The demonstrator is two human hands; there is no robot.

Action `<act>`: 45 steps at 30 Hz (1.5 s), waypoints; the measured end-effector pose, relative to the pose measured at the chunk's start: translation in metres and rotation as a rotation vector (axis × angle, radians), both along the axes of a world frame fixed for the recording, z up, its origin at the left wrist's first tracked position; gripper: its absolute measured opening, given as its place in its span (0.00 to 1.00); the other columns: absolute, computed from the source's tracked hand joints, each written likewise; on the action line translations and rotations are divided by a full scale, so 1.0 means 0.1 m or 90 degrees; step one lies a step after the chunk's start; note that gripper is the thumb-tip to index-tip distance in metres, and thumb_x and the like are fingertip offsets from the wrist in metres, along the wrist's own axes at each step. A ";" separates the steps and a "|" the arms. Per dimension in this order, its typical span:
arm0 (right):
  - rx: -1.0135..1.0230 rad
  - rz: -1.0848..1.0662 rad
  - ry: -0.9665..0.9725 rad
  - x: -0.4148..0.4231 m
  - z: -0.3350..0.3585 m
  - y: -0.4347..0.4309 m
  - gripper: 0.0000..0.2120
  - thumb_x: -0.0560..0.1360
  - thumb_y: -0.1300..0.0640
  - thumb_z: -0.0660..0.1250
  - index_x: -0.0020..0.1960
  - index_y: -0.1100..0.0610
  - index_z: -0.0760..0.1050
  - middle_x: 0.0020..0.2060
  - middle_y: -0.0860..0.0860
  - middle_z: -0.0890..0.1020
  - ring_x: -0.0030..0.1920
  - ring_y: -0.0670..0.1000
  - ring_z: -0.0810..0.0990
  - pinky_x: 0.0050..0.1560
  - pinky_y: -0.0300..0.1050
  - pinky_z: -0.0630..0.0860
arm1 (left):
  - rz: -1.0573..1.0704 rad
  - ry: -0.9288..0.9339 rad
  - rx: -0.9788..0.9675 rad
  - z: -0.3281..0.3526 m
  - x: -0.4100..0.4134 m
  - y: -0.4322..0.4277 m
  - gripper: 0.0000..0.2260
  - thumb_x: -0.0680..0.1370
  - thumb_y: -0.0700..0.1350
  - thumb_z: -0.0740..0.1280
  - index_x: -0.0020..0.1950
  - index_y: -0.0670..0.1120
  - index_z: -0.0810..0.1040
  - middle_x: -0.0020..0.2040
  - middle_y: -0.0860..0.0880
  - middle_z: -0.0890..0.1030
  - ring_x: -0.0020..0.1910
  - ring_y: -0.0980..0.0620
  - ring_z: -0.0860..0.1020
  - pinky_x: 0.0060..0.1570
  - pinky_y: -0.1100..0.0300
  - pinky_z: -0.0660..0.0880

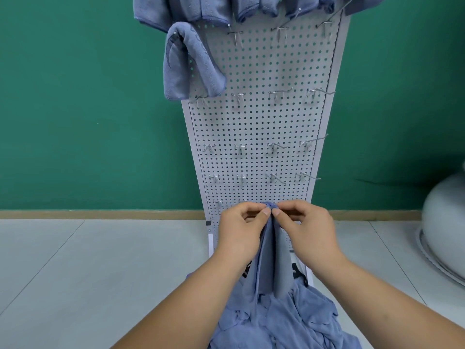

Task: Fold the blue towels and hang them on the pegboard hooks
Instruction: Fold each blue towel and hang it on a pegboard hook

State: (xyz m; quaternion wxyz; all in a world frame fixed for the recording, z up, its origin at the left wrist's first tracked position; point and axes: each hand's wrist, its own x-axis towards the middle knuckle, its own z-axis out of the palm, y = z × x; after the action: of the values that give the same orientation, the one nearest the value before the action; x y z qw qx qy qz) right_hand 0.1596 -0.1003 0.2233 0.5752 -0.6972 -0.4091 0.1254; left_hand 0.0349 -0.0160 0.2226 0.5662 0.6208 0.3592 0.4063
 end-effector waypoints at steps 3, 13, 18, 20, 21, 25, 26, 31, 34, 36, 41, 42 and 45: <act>0.000 -0.009 -0.022 -0.04 -0.02 -0.01 0.09 0.77 0.55 0.77 0.47 0.41 0.83 0.43 0.37 0.87 0.45 0.36 0.84 0.49 0.36 0.78 | -0.002 0.002 -0.017 -0.01 0.01 -0.02 0.03 0.80 0.41 0.74 0.49 0.47 0.88 0.46 0.51 0.89 0.49 0.52 0.86 0.59 0.53 0.82; -0.033 -0.042 -0.079 0.03 -0.12 0.03 0.08 0.76 0.59 0.77 0.48 0.48 0.81 0.42 0.41 0.85 0.44 0.39 0.81 0.42 0.30 0.77 | -0.080 0.096 0.083 -0.01 -0.03 0.04 0.06 0.82 0.42 0.70 0.51 0.52 0.85 0.48 0.55 0.87 0.48 0.56 0.85 0.58 0.53 0.81; -0.027 -0.027 -0.045 0.25 -0.06 0.00 0.05 0.79 0.58 0.74 0.49 0.47 0.82 0.43 0.41 0.85 0.44 0.40 0.81 0.42 0.29 0.74 | -0.055 0.403 0.292 -0.14 -0.21 0.30 0.16 0.80 0.46 0.70 0.66 0.59 0.77 0.51 0.55 0.77 0.45 0.56 0.77 0.52 0.55 0.78; -0.013 -0.013 -0.033 0.32 -0.02 -0.01 0.05 0.79 0.57 0.74 0.49 0.46 0.82 0.43 0.41 0.86 0.44 0.42 0.82 0.46 0.36 0.77 | -0.065 0.532 0.336 -0.20 -0.27 0.40 0.16 0.81 0.49 0.70 0.68 0.56 0.76 0.56 0.52 0.74 0.51 0.51 0.77 0.55 0.52 0.78; -0.010 -0.013 -0.034 0.35 0.00 -0.02 0.04 0.79 0.56 0.74 0.50 0.47 0.82 0.44 0.41 0.86 0.45 0.44 0.83 0.48 0.39 0.79 | -0.069 0.576 0.342 -0.22 -0.30 0.44 0.15 0.81 0.51 0.70 0.68 0.56 0.76 0.58 0.50 0.74 0.55 0.49 0.77 0.56 0.51 0.78; -0.075 -0.048 -0.140 0.53 0.05 -0.07 0.02 0.79 0.56 0.74 0.50 0.49 0.83 0.45 0.41 0.85 0.46 0.44 0.83 0.49 0.42 0.78 | -0.044 0.577 0.404 -0.17 -0.35 0.55 0.10 0.82 0.55 0.68 0.61 0.55 0.79 0.55 0.51 0.75 0.54 0.48 0.77 0.53 0.49 0.79; -0.122 -0.058 -0.196 0.60 0.03 -0.08 0.02 0.79 0.56 0.73 0.50 0.49 0.83 0.44 0.42 0.85 0.46 0.45 0.83 0.49 0.43 0.78 | -0.029 0.553 0.430 -0.13 -0.35 0.57 0.08 0.82 0.55 0.68 0.59 0.55 0.80 0.53 0.53 0.75 0.52 0.50 0.77 0.52 0.50 0.78; -0.314 -0.038 -0.323 0.77 -0.08 -0.11 0.01 0.79 0.52 0.74 0.49 0.47 0.82 0.40 0.41 0.84 0.43 0.46 0.83 0.49 0.51 0.82 | -0.056 0.499 0.486 -0.03 -0.38 0.58 0.04 0.81 0.54 0.70 0.53 0.57 0.83 0.49 0.59 0.78 0.47 0.55 0.77 0.51 0.52 0.78; -0.309 -0.024 -0.319 0.78 -0.08 -0.12 0.03 0.77 0.52 0.75 0.47 0.47 0.81 0.38 0.41 0.84 0.42 0.43 0.82 0.47 0.46 0.81 | -0.049 0.461 0.439 0.01 -0.41 0.56 0.03 0.79 0.53 0.74 0.51 0.58 0.83 0.45 0.61 0.81 0.39 0.60 0.77 0.45 0.55 0.79; -0.293 -0.012 -0.296 0.79 -0.06 -0.13 0.04 0.75 0.53 0.76 0.45 0.47 0.81 0.38 0.40 0.84 0.42 0.39 0.82 0.43 0.37 0.77 | -0.049 0.465 0.414 0.03 -0.44 0.57 0.03 0.78 0.53 0.75 0.50 0.58 0.82 0.44 0.62 0.82 0.35 0.63 0.75 0.42 0.58 0.77; -0.219 0.059 -0.170 0.80 -0.01 -0.17 0.05 0.78 0.56 0.73 0.47 0.49 0.77 0.41 0.45 0.86 0.45 0.48 0.84 0.48 0.44 0.80 | -0.054 0.457 0.369 0.04 -0.47 0.59 0.11 0.79 0.53 0.75 0.59 0.62 0.79 0.44 0.60 0.80 0.39 0.59 0.78 0.44 0.56 0.77; -0.203 0.081 -0.144 0.78 -0.01 -0.18 0.05 0.80 0.56 0.71 0.48 0.50 0.76 0.41 0.47 0.86 0.45 0.51 0.84 0.49 0.48 0.79 | -0.046 0.463 0.366 0.05 -0.47 0.60 0.11 0.79 0.53 0.74 0.60 0.62 0.80 0.45 0.61 0.81 0.41 0.58 0.78 0.45 0.56 0.78; -0.145 0.126 -0.096 0.68 0.00 -0.17 0.03 0.83 0.56 0.67 0.51 0.50 0.74 0.41 0.51 0.84 0.41 0.54 0.80 0.45 0.48 0.75 | -0.002 0.523 0.387 0.06 -0.45 0.58 0.03 0.80 0.52 0.72 0.52 0.57 0.83 0.45 0.59 0.82 0.44 0.55 0.80 0.46 0.54 0.80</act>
State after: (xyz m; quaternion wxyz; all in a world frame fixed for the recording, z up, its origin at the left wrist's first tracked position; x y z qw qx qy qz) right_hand 0.2278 -0.1176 0.2237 0.4448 -0.7218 -0.5008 0.1744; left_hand -0.0097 0.0417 0.2287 0.1730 0.8663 0.4169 0.2140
